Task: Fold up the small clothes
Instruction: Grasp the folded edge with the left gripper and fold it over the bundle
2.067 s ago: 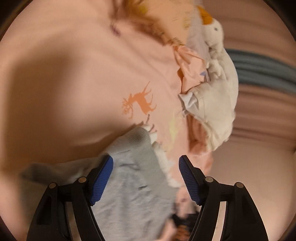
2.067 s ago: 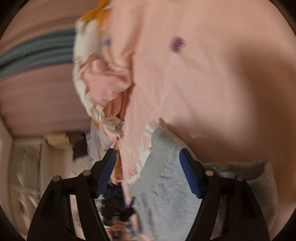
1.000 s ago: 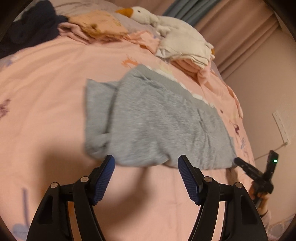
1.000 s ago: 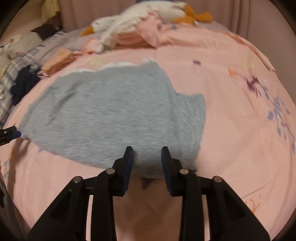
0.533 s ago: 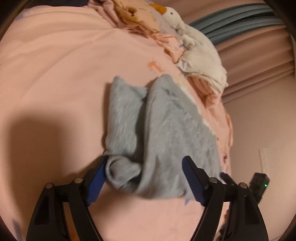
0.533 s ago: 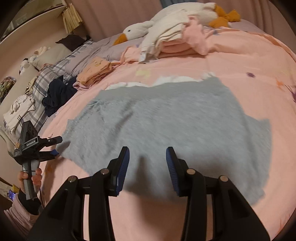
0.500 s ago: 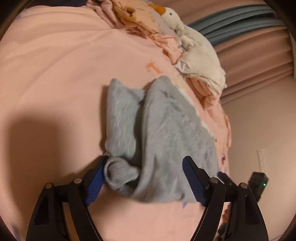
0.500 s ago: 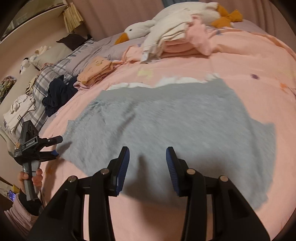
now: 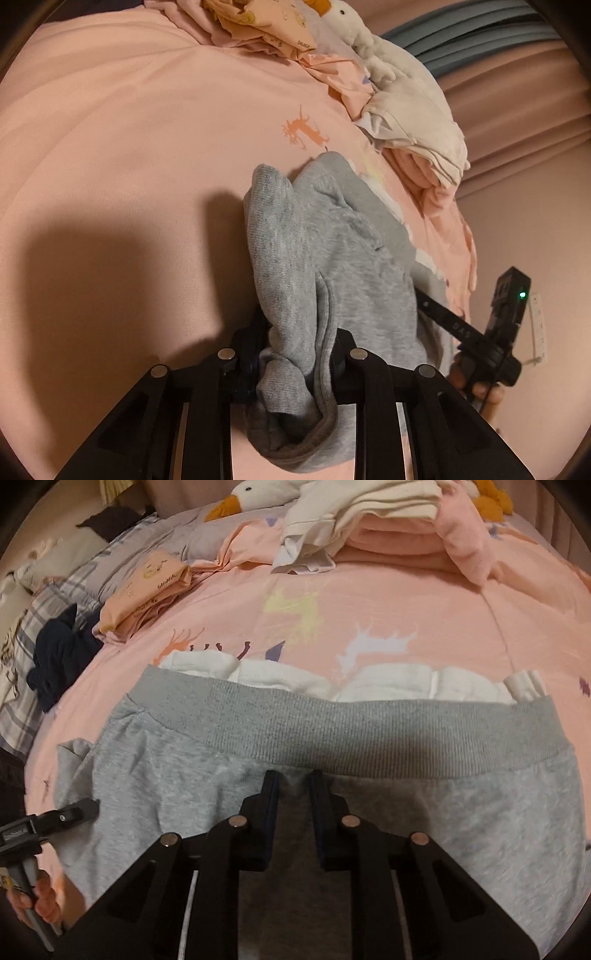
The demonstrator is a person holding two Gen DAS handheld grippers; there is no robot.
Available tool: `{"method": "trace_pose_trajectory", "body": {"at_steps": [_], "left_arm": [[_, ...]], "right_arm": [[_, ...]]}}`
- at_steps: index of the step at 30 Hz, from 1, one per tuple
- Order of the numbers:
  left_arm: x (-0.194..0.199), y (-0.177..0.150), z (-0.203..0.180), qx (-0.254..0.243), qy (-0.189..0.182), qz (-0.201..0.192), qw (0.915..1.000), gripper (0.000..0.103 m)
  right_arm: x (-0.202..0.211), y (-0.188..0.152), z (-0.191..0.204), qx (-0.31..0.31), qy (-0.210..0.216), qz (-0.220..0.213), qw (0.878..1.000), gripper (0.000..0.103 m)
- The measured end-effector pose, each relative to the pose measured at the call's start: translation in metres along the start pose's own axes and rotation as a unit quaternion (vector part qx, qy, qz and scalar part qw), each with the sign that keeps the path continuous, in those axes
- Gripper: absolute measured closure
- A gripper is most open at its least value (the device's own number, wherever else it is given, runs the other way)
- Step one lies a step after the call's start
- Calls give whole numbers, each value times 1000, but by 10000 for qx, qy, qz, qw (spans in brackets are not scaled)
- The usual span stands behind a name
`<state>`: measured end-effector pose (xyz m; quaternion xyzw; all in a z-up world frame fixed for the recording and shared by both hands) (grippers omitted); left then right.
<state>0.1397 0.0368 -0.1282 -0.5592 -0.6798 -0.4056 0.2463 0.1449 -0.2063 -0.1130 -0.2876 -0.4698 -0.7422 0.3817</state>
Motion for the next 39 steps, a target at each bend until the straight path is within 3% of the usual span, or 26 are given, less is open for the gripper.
{"method": "trace_pose_trajectory", "body": {"at_steps": [4, 9, 12, 16, 21, 27, 33, 39], "left_arm": [[4, 0, -3, -37, 57, -27, 10000, 80], [10, 3, -7, -18, 104, -89, 9999, 80], [13, 4, -11, 17, 158, -100, 9998, 80], [23, 4, -25, -95, 252, -175, 9995, 81], [43, 5, -73, -619, 345, -420, 9966, 82], [46, -6, -149, -1315, 369, -559, 9891, 83], [15, -36, -228, -2054, 334, -362, 9774, 83], [-35, -79, -282, -2658, 411, -43, 9631, 83]], "right_arm": [[25, -8, 12, 173, -23, -152, 9997, 85], [69, -49, 33, 497, 445, -324, 9972, 85], [65, -78, 43, 650, 487, -59, 9967, 85], [39, -103, 45, 934, 102, 205, 9954, 85], [60, -99, 28, 239, 818, -127, 9963, 83], [108, -106, -21, -600, 1084, -840, 9887, 83], [145, -121, -77, -1345, 1330, -1357, 9725, 82], [163, -140, -119, -1927, 1453, -1650, 9563, 82]]}}
Point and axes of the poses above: each gripper's, at about its wrist camera, not at the fingertips, and x roughly against the way its jaws point, z to its left, y to its top, the point moved 5 cm from there along -x, roughly the way its jaws point, and after that the axes turned 9 degrees about y, right-handed, at the moved point
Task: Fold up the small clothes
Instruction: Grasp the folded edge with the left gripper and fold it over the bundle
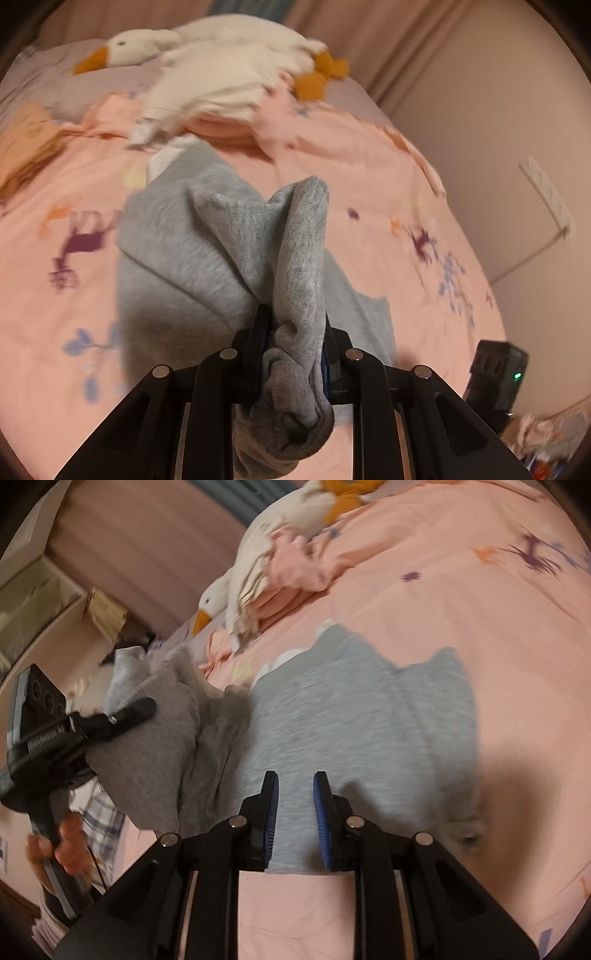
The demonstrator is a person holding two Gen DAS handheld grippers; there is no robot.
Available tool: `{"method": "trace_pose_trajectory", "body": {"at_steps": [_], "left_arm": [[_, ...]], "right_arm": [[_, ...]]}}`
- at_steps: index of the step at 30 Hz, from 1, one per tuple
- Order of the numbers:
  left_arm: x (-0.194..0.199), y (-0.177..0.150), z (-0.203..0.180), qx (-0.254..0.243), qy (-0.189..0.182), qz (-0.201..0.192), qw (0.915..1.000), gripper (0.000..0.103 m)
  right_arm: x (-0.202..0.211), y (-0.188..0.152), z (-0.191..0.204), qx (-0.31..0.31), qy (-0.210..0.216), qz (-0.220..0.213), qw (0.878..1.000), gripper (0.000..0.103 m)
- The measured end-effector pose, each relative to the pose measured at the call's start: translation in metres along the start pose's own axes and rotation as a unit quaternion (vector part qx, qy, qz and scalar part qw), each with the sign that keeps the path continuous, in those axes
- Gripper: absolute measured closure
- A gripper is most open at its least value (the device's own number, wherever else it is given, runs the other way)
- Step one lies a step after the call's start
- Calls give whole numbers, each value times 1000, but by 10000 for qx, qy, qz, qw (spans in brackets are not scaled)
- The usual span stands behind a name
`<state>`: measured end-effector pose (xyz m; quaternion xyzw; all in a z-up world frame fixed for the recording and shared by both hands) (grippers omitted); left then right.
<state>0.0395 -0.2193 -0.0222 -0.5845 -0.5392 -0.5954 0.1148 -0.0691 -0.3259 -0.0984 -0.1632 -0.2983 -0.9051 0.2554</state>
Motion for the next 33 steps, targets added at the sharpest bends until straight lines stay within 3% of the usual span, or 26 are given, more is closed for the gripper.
{"method": "trace_pose_trajectory", "body": {"at_steps": [4, 6, 8, 10, 11, 13, 15, 19, 22, 27, 30, 33], "left_arm": [[-37, -15, -26, -265, 30, 326, 9991, 83], [-56, -23, -32, -253, 46, 625, 9977, 71], [-68, -32, -38, -212, -82, 908, 9956, 63], [-76, -40, -43, -186, -265, 1176, 9925, 58], [-77, -43, -46, -221, -297, 1257, 9914, 49], [-68, -44, -46, -274, -387, 1237, 9912, 46], [-48, -45, -41, -286, -521, 1091, 9923, 46], [-3, -48, -2, -126, -520, 615, 9967, 45], [20, -60, 38, 136, -326, 403, 9986, 44], [39, -94, 95, 671, -122, 401, 9969, 44], [46, -109, 121, 1128, -376, 385, 9922, 44], [45, -117, 131, 1320, -481, 413, 9892, 44]], "right_arm": [[18, 3, -22, -339, -21, -195, 9992, 81], [24, 6, -32, -544, -6, -294, 9981, 76], [33, 7, -39, -742, 74, -371, 9965, 65], [39, 8, -42, -887, 237, -407, 9949, 63], [42, 9, -42, -942, 304, -427, 9942, 59], [46, 10, -42, -1007, 369, -478, 9931, 50], [47, 12, -39, -1079, 531, -488, 9915, 49], [31, 18, -26, -1038, 867, -117, 9907, 42], [11, 18, -18, -853, 658, 252, 9939, 42], [-33, 15, -11, -570, 18, 1014, 9932, 41], [-49, 17, -6, -465, -287, 1179, 9915, 40], [-57, 17, 10, -267, -197, 1201, 9922, 41]]}}
Point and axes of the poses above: each gripper's, at about its wrist camera, not at the fingertips, and x roughly against the way its jaws point, z to its left, y to its top, the point moved 5 cm from there along -x, roughly the way its jaws point, and after that the axes turned 9 degrees about y, right-handed, at the moved point
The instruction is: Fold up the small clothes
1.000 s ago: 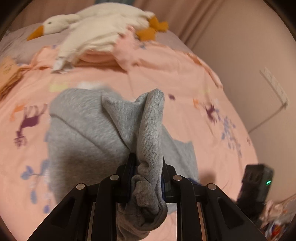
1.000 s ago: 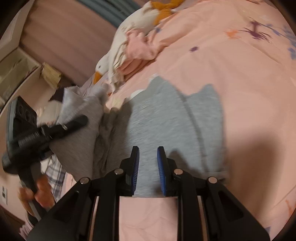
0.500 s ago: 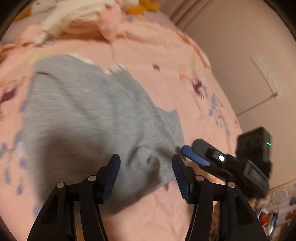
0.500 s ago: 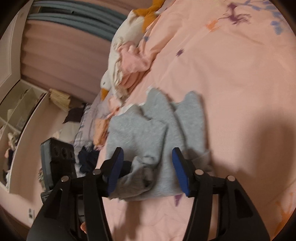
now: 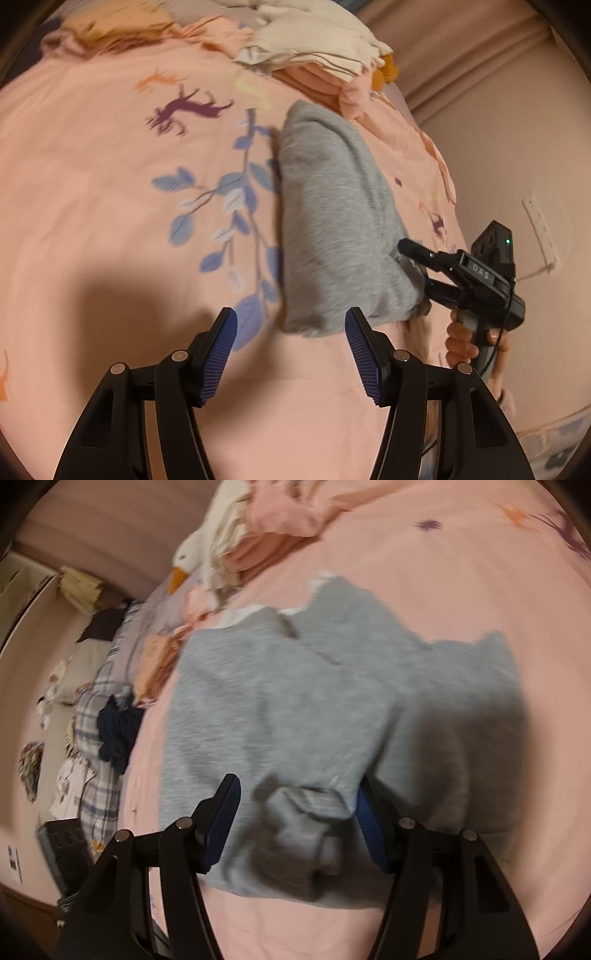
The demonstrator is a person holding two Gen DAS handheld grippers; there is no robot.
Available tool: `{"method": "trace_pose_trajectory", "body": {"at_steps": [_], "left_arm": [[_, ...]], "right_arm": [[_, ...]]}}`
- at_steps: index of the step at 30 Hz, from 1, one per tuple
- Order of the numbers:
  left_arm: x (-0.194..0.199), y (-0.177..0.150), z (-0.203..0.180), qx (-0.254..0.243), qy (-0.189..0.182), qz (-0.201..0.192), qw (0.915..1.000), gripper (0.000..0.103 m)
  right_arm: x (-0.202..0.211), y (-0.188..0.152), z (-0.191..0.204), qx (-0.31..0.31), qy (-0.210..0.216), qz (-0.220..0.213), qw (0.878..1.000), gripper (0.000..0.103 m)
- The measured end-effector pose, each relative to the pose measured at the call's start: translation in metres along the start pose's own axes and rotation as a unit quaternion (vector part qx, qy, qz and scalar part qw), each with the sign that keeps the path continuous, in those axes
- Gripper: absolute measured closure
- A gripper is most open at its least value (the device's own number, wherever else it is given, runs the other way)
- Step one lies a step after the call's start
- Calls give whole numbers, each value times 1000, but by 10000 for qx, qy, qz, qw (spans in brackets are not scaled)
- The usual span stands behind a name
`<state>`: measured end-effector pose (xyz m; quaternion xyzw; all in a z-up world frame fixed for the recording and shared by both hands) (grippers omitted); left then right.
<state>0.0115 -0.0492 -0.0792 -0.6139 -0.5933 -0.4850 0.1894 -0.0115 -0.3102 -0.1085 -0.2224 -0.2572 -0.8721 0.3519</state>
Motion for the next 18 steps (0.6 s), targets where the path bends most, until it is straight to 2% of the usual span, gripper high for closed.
{"method": "trace_pose_trajectory", "body": {"at_steps": [3, 4, 5, 6, 8, 10, 13, 18], "left_arm": [[-3, -5, 7, 93, -126, 99, 9998, 44], [-5, -7, 9, 135, -130, 133, 9997, 44], [-6, -8, 12, 163, -117, 158, 9997, 44], [-7, -9, 12, 187, -122, 183, 9996, 44], [-9, -12, 15, 258, -167, 218, 9993, 44], [-11, -13, 17, 310, -149, 261, 9991, 44], [-10, -14, 18, 300, -114, 267, 9991, 44], [-6, -12, 9, 86, -9, 205, 9998, 44]], "right_arm": [[-10, 1, -1, 33, -118, -22, 9999, 46], [-14, 1, -6, -43, -90, 5, 10000, 52], [-17, 1, -12, -108, -115, 11, 9999, 61], [-19, 2, -17, -107, -221, -18, 9997, 66], [-17, 1, -15, 100, -374, -63, 9992, 75], [-17, 0, -6, 528, -737, -116, 9958, 84], [-2, 8, 9, 861, -851, -400, 9918, 88], [65, 31, 19, 1033, -799, -1388, 9817, 89]]}}
Point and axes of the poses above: each gripper's, at about its wrist camera, not at the fingertips, and x roughly against the way its jaws point, z to its left, y to its top, the point moved 5 cm from there along -x, roughly the way its jaws point, and after that the axes turned 9 degrees about y, right-handed, at the moved point
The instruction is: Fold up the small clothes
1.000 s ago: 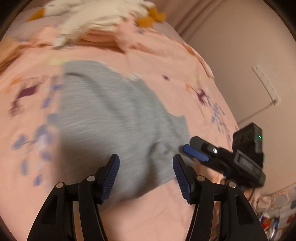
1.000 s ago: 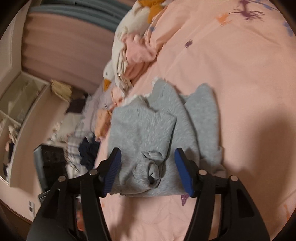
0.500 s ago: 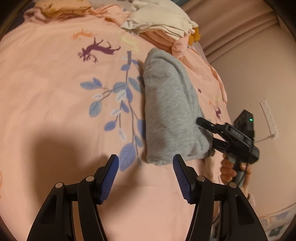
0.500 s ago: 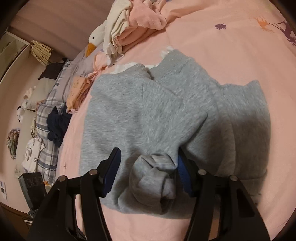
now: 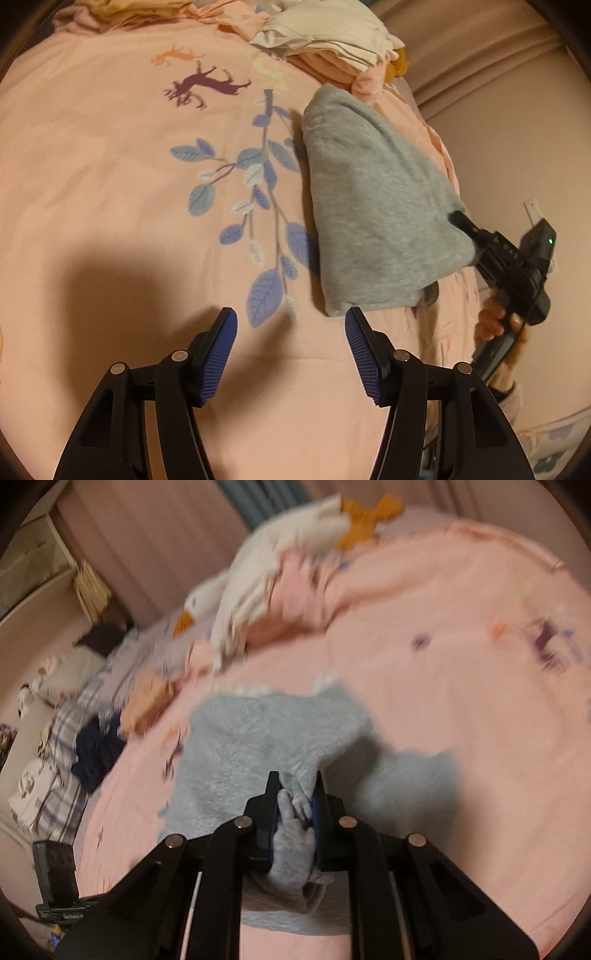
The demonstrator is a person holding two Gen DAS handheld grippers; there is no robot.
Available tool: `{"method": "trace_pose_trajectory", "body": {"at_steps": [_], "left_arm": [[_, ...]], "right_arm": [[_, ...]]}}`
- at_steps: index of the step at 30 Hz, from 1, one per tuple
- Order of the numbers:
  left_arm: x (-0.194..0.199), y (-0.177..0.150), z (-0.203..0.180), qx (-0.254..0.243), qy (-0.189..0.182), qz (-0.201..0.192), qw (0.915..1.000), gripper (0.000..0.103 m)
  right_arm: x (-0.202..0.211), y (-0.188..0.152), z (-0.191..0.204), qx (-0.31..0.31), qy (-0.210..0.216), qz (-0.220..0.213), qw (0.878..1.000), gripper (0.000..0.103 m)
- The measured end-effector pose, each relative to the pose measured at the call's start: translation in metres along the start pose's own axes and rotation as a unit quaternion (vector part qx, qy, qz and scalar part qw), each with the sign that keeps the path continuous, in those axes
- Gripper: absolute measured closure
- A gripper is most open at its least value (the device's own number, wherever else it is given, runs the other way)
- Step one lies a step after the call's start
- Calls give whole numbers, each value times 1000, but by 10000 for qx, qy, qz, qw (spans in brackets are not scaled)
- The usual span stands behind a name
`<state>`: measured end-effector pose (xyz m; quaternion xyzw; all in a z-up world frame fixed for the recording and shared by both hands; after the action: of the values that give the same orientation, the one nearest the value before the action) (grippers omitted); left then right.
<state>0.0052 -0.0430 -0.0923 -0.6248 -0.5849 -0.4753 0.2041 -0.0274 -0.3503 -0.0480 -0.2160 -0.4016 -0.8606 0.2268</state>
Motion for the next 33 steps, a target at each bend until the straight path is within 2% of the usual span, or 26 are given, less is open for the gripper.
{"method": "trace_pose_trajectory", "body": {"at_steps": [3, 6, 9, 11, 13, 15, 17, 19, 20, 21, 22, 24, 27, 29, 33], "left_arm": [[-3, 5, -12, -128, 13, -42, 9999, 44], [-8, 15, -29, -292, 21, -108, 9995, 44], [-6, 27, -53, -523, 2, -245, 9983, 44], [-1, 35, -73, -767, -84, -400, 9962, 44], [1, 41, -88, -1001, -160, -509, 9936, 44], [-3, 45, -101, -1235, -137, -617, 9903, 44], [-12, 45, -113, -1481, -58, -688, 9866, 44], [-27, 44, -124, -1670, 18, -675, 9836, 44], [-33, 42, -127, -1742, 53, -657, 9825, 50], [-40, 39, -129, -1847, 139, -651, 9805, 59], [-48, 36, -130, -1987, 262, -637, 9776, 62], [-61, 28, -128, -2162, 410, -614, 9736, 64], [-77, 16, -118, -2225, 374, -472, 9731, 69], [-79, 14, -116, -2296, 332, -532, 9713, 69], [-67, 27, -110, -1924, -6, -337, 9807, 68]], "right_arm": [[18, -2, -22, -78, -242, -151, 9996, 88], [-3, -18, -44, -314, -299, 412, 9982, 84], [-24, -30, -60, -487, -443, 721, 9952, 80], [-17, -26, -59, -542, -333, 551, 9965, 75], [-2, -19, -56, -408, -455, 233, 9979, 72], [14, -9, -52, -188, -698, -102, 9973, 72], [20, -4, -41, 33, -576, -250, 9980, 72], [7, -5, -25, 201, -130, 0, 9997, 75], [0, -6, -21, 294, -64, 174, 9994, 76], [-6, -10, -22, 356, -86, 312, 9988, 77], [-14, -12, -22, 396, -181, 446, 9981, 81], [-25, -19, -30, 375, -338, 628, 9967, 82], [-35, -31, -46, 370, -641, 781, 9942, 89], [-39, -37, -49, 445, -705, 774, 9935, 92], [-38, -32, -50, 324, -717, 808, 9936, 93]]}}
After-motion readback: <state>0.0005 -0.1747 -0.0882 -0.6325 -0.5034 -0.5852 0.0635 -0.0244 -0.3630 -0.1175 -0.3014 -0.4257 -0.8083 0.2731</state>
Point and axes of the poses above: each gripper's, at about its wrist camera, not at the fingertips, and x roughly against the way its jaws point, z to its left, y to its top, the point moved 5 cm from there along -x, roughly the way its jaws point, and after that the axes turned 9 degrees about y, right-handed, at the moved point
